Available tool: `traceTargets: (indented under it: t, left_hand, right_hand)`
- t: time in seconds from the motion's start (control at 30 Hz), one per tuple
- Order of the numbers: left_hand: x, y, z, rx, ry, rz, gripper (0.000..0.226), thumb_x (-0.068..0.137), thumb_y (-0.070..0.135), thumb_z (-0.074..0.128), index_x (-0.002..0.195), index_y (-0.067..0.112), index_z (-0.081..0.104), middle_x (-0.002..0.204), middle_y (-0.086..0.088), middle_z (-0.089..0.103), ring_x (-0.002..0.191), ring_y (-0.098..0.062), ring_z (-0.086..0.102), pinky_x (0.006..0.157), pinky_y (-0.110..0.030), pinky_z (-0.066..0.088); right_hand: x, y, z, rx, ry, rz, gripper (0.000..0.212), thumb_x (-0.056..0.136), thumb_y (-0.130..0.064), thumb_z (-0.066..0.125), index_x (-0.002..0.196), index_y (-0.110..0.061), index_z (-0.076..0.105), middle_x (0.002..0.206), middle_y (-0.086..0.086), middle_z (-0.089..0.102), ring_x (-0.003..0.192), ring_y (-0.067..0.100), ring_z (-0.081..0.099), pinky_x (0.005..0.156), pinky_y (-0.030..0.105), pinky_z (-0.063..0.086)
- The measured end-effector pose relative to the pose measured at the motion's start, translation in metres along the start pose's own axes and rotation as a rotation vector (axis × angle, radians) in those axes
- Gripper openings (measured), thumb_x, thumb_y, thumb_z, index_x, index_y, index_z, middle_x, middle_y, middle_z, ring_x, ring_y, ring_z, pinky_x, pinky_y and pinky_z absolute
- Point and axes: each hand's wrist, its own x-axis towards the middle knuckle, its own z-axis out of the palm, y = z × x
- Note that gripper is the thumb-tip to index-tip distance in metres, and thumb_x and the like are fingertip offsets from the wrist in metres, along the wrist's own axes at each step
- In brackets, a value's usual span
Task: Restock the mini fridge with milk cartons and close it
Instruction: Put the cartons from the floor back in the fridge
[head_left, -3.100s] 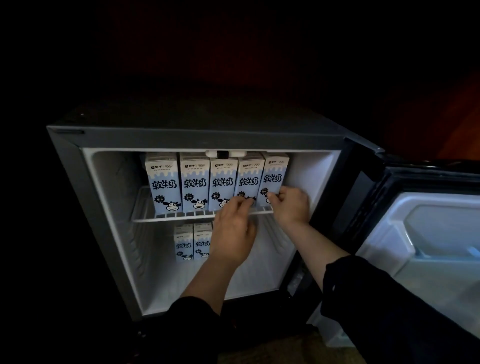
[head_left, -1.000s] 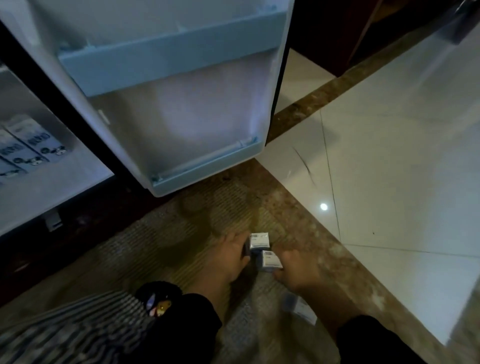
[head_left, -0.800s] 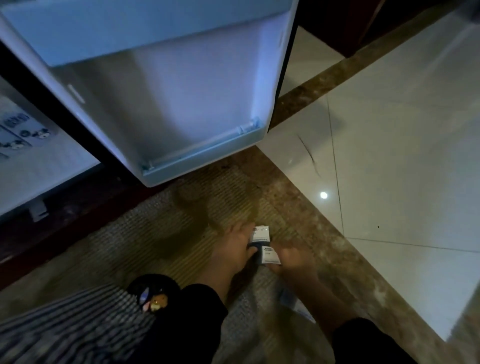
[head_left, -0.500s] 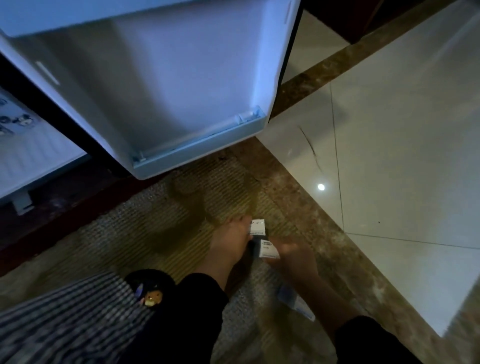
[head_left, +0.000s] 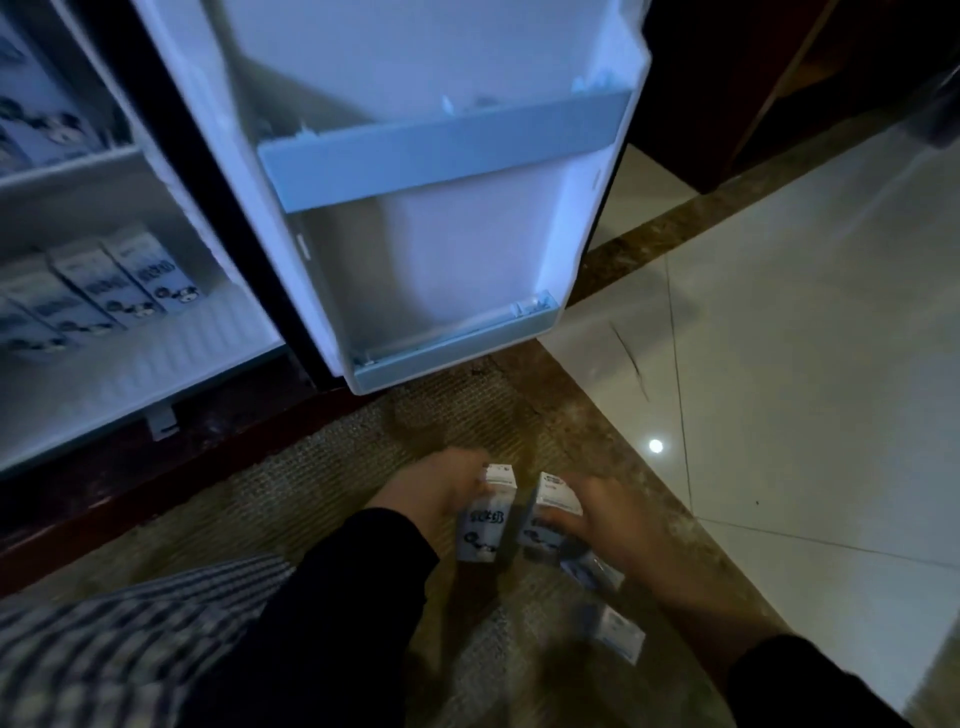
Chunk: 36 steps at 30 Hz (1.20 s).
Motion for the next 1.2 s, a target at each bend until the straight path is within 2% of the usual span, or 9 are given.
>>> traceTargets:
  t: [0.3, 0.43, 0.57, 0.8, 0.87, 1.0, 1.07, 1.13, 1.2]
  left_hand:
    - [-0.096, -0.027, -0.078, 0.249, 0.12, 0.041, 0.037, 0.096, 0.033, 0.047, 0.127, 0.012, 0.047, 0.133, -0.009, 0.05, 0.119, -0.026, 0.049, 0.093, -0.035, 0.038]
    - [-0.155, -0.05, -0.11, 0.267, 0.216, 0.046, 0.039, 0.096, 0.038, 0.045, 0.127, 0.015, 0.047, 0.134, -0.008, 0.05, 0.117, -0.024, 0.05, 0.089, -0.034, 0.038]
    - [-0.209, -0.082, -0.129, 0.25, 0.328, 0.061, 0.037, 0.096, 0.041, 0.043, 0.123, 0.017, 0.047, 0.123, -0.006, 0.057, 0.091, -0.014, 0.045, 0.077, -0.028, 0.035]
    - [-0.275, -0.16, -0.141, 0.174, 0.512, -0.034, 0.04, 0.096, 0.04, 0.044, 0.13, 0.02, 0.04, 0.126, -0.008, 0.052, 0.096, -0.021, 0.047, 0.079, -0.031, 0.038]
    - [-0.287, -0.184, -0.141, 0.11, 0.553, -0.078, 0.043, 0.096, 0.04, 0.044, 0.135, 0.021, 0.038, 0.13, -0.006, 0.052, 0.105, -0.023, 0.054, 0.083, -0.033, 0.041]
    - [-0.3, -0.234, -0.132, -0.1, 0.697, -0.135, 0.03, 0.096, 0.039, 0.044, 0.122, 0.025, 0.041, 0.111, -0.003, 0.061, 0.075, -0.011, 0.07, 0.068, -0.03, 0.044]
    - [-0.3, -0.257, -0.127, -0.173, 0.775, -0.159, 0.025, 0.096, 0.037, 0.045, 0.116, 0.024, 0.042, 0.097, -0.002, 0.063, 0.071, -0.012, 0.07, 0.064, -0.029, 0.048]
    - [-0.296, -0.278, -0.124, -0.236, 0.841, -0.175, 0.027, 0.096, 0.034, 0.047, 0.118, 0.019, 0.042, 0.086, -0.002, 0.063, 0.07, -0.015, 0.071, 0.064, -0.03, 0.052]
    - [-0.289, -0.298, -0.123, -0.317, 0.889, -0.202, 0.027, 0.096, 0.026, 0.049, 0.118, 0.013, 0.044, 0.084, -0.005, 0.063, 0.071, -0.018, 0.071, 0.063, -0.03, 0.054]
  right_hand:
    - [-0.007, -0.089, -0.105, -0.158, 0.116, -0.276, 0.032, 0.085, -0.052, 0.058, 0.107, -0.029, 0.053, 0.105, -0.003, 0.066, 0.092, 0.018, 0.062, 0.064, 0.029, 0.043]
    - [-0.013, -0.143, -0.147, -0.196, 0.141, -0.394, 0.035, 0.084, -0.051, 0.06, 0.108, -0.026, 0.055, 0.104, 0.0, 0.066, 0.095, 0.021, 0.062, 0.065, 0.031, 0.044]
    - [-0.017, -0.197, -0.177, -0.219, 0.165, -0.472, 0.033, 0.082, -0.055, 0.06, 0.093, -0.025, 0.054, 0.087, -0.001, 0.065, 0.082, 0.022, 0.06, 0.059, 0.033, 0.039]
    - [0.001, -0.295, -0.194, -0.217, 0.135, -0.63, 0.025, 0.083, -0.045, 0.066, 0.092, -0.03, 0.048, 0.071, -0.012, 0.049, 0.064, 0.009, 0.047, 0.053, 0.028, 0.034]
    - [0.013, -0.324, -0.192, -0.222, 0.103, -0.65, 0.028, 0.082, -0.044, 0.068, 0.078, -0.033, 0.042, 0.07, -0.009, 0.047, 0.061, 0.009, 0.045, 0.051, 0.027, 0.03]
    - [0.04, -0.378, -0.182, -0.252, 0.088, -0.673, 0.045, 0.082, -0.039, 0.07, 0.064, -0.035, 0.029, 0.066, -0.011, 0.039, 0.058, 0.007, 0.039, 0.049, 0.024, 0.024]
    - [0.055, -0.401, -0.174, -0.247, 0.066, -0.667, 0.036, 0.083, -0.036, 0.07, 0.068, -0.036, 0.036, 0.071, -0.014, 0.039, 0.069, 0.014, 0.042, 0.052, 0.023, 0.025]
    - [0.075, -0.419, -0.163, -0.249, 0.052, -0.659, 0.02, 0.082, -0.034, 0.071, 0.095, -0.027, 0.057, 0.089, -0.007, 0.054, 0.083, 0.015, 0.043, 0.059, 0.024, 0.031]
    - [0.094, -0.437, -0.149, -0.251, 0.049, -0.643, 0.047, 0.081, -0.03, 0.073, 0.121, -0.011, 0.056, 0.118, 0.009, 0.061, 0.092, 0.014, 0.046, 0.062, 0.02, 0.034]
